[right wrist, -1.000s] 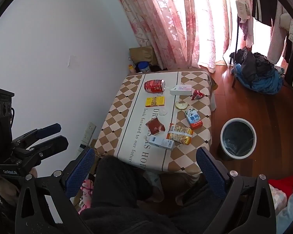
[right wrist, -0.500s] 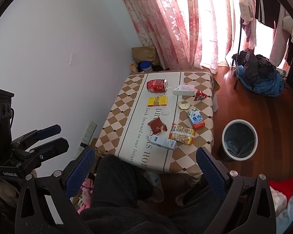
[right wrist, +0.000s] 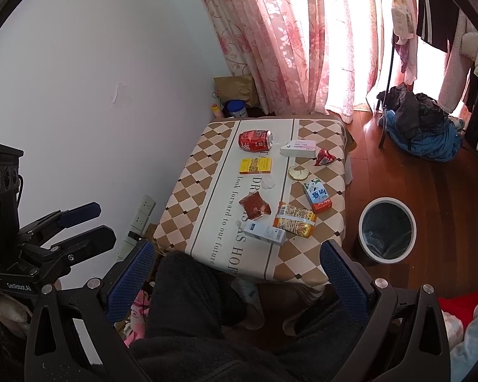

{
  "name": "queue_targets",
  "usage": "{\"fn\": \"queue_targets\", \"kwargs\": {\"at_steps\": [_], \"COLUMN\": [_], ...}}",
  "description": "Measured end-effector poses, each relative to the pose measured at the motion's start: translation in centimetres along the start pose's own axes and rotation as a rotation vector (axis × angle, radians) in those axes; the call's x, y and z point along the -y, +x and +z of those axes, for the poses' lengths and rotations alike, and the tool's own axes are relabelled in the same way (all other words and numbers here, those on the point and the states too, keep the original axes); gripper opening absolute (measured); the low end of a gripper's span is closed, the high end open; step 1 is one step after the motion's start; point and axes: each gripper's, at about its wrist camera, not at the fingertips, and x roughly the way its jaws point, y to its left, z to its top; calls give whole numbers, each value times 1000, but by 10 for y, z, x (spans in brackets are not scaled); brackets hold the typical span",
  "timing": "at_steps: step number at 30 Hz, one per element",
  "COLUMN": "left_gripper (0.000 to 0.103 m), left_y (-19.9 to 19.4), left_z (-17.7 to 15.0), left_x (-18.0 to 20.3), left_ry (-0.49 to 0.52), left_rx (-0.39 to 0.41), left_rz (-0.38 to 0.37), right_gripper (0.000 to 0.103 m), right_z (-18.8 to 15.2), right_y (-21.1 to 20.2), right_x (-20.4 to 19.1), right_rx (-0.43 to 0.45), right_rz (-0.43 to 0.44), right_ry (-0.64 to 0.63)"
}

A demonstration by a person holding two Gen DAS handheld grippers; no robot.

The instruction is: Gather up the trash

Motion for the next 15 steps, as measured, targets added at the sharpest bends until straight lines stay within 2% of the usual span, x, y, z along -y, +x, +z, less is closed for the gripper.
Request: {"fn": "queue_targets", "kwargs": {"at_steps": [15], "left_gripper": [103], "left_y": [-2], "left_z": [0], "left_x": [-2], "left_ry": [3], "left_rx": [3], "left_rz": [-1], "right_gripper": [103], "right_z": [0], "right_y": [-1], "right_x": [-3], "right_rx": [0], "right_rz": [-2], "right_ry": [-1]}}
